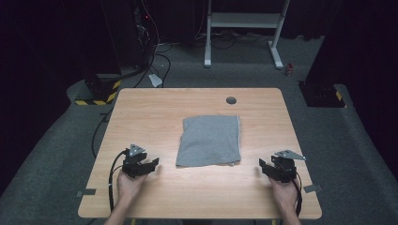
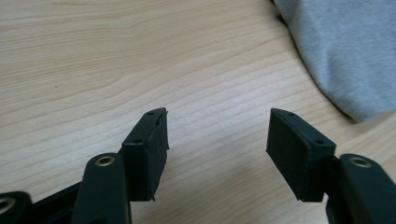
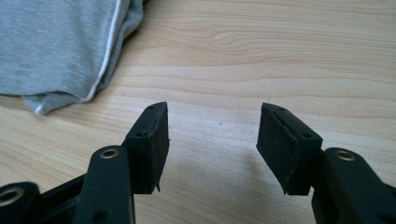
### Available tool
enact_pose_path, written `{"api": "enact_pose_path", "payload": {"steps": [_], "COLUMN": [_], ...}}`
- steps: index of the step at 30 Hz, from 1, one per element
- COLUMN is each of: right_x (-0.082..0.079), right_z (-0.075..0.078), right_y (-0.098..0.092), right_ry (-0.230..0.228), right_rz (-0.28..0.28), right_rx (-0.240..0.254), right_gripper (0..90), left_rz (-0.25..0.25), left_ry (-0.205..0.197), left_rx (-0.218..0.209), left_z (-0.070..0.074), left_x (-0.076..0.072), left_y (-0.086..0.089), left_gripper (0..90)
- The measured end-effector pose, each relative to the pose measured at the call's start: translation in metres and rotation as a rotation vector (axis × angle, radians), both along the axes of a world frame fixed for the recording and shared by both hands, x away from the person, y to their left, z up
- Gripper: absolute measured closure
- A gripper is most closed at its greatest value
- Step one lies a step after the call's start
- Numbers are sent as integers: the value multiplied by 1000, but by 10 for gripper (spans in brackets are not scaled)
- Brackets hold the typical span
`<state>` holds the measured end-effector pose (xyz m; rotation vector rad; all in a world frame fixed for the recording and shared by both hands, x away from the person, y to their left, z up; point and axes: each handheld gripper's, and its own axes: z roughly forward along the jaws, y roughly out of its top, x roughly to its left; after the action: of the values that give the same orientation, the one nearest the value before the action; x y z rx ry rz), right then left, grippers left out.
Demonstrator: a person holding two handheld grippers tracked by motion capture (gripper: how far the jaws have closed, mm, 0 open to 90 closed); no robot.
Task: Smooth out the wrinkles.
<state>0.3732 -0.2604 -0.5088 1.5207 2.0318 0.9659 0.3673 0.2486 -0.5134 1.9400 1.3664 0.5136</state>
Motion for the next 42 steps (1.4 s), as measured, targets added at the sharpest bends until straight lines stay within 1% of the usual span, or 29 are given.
{"api": "enact_pose_path", "payload": {"steps": [4,8,13,15,16,17,18,19,21,22,24,25,28,30,32,34,36,39,42], "right_x": [2,5,9,9,11,11,11,12,13,14,15,16,17,17,17,17,17,17,17], "right_z": [-2,-5,-8,-8,-9,-9,-10,-11,-11,-11,-11,-12,-13,-14,-14,-14,-14,-14,-14], "right_y": [-1,-2,-2,-2,-1,-1,-1,-1,-1,-2,-1,-1,-1,-3,-3,-3,-3,-3,-3], "right_ry": [8,9,23,20,28,28,20,13,14,8,10,6,1,-14,-14,-13,-12,-7,-7], "right_rz": [-9,-21,-39,-41,-47,-47,-48,-52,-53,-49,-61,-62,-64,-54,-52,-55,-59,-71,-72], "right_rx": [-10,-33,-42,-45,-49,-49,-62,-79,-80,-88,-88,-93,-90,-88,-88,-87,-86,-86,-86], "right_gripper": [432,428,422,421,421,421,421,422,422,422,419,409,397,381,380,368,364,357,357], "left_rz": [27,58,73,80,82,82,85,88,92,90,89,85,77,78,77,74,64,63,59], "left_ry": [-5,-10,-10,-7,-11,-11,-13,-17,-23,-28,-36,-48,-45,-50,-49,-48,-44,-46,-45], "left_rx": [3,9,18,16,25,25,21,25,28,39,50,63,68,64,70,62,70,67,69], "left_z": [-2,-5,-8,-10,-10,-10,-11,-11,-11,-12,-13,-13,-14,-14,-14,-15,-14,-15,-15], "left_x": [2,5,8,10,11,11,12,12,12,12,13,13,12,12,12,12,11,11,11], "left_y": [3,7,8,8,8,8,9,9,8,8,7,5,4,3,3,1,1,0,0], "left_gripper": [387,387,387,387,387,387,387,387,387,386,381,373,364,353,346,326,309,299,289]}}
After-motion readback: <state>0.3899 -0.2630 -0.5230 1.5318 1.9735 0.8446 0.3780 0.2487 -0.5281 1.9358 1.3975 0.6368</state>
